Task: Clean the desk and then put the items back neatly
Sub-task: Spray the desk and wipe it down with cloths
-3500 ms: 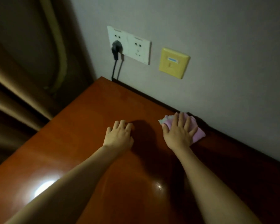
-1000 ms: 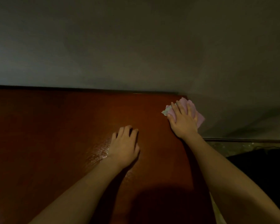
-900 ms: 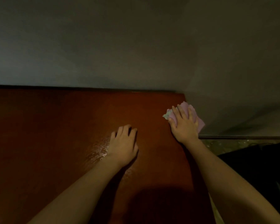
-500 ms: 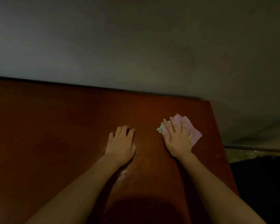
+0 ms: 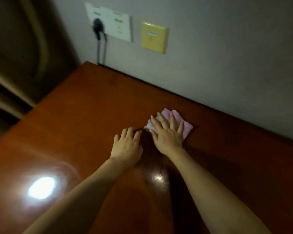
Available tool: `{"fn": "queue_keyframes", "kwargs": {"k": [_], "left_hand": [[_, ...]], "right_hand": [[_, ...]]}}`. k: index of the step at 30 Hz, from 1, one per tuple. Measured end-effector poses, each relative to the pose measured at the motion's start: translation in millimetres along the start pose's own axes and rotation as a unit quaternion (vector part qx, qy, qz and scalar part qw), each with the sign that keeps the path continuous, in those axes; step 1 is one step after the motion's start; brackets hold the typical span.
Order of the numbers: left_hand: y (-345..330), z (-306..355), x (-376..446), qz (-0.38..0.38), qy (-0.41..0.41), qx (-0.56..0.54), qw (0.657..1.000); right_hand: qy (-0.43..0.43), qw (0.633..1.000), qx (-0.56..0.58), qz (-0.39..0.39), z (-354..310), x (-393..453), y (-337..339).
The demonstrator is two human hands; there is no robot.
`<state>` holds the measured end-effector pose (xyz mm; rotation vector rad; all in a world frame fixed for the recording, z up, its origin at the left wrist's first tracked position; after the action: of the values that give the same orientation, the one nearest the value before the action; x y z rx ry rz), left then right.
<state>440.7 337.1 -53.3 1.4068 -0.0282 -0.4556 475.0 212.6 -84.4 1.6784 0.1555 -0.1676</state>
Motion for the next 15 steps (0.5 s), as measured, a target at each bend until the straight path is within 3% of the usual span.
{"fn": "queue_keyframes", "kwargs": {"k": [9, 15], "left_hand": [[37, -237, -27, 0.04, 0.125, -0.032, 0.991], [34, -302, -41, 0.061, 0.133, -0.044, 0.988]], "right_hand": [[0.064, 0.998, -0.02, -0.001, -206, 109, -1], [0.095, 0.995, -0.024, 0.001, -304, 150, -5]]}}
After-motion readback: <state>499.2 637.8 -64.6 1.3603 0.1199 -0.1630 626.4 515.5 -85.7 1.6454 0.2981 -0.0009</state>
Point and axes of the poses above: each hand's wrist, its own x-axis towards the middle knuckle, its own y-axis out of the back of the hand, z = x × y, the point moved 9 cm from there along x, towards the middle knuckle, and after that the axes turned 4 degrees about -y, right-handed, at the moved point
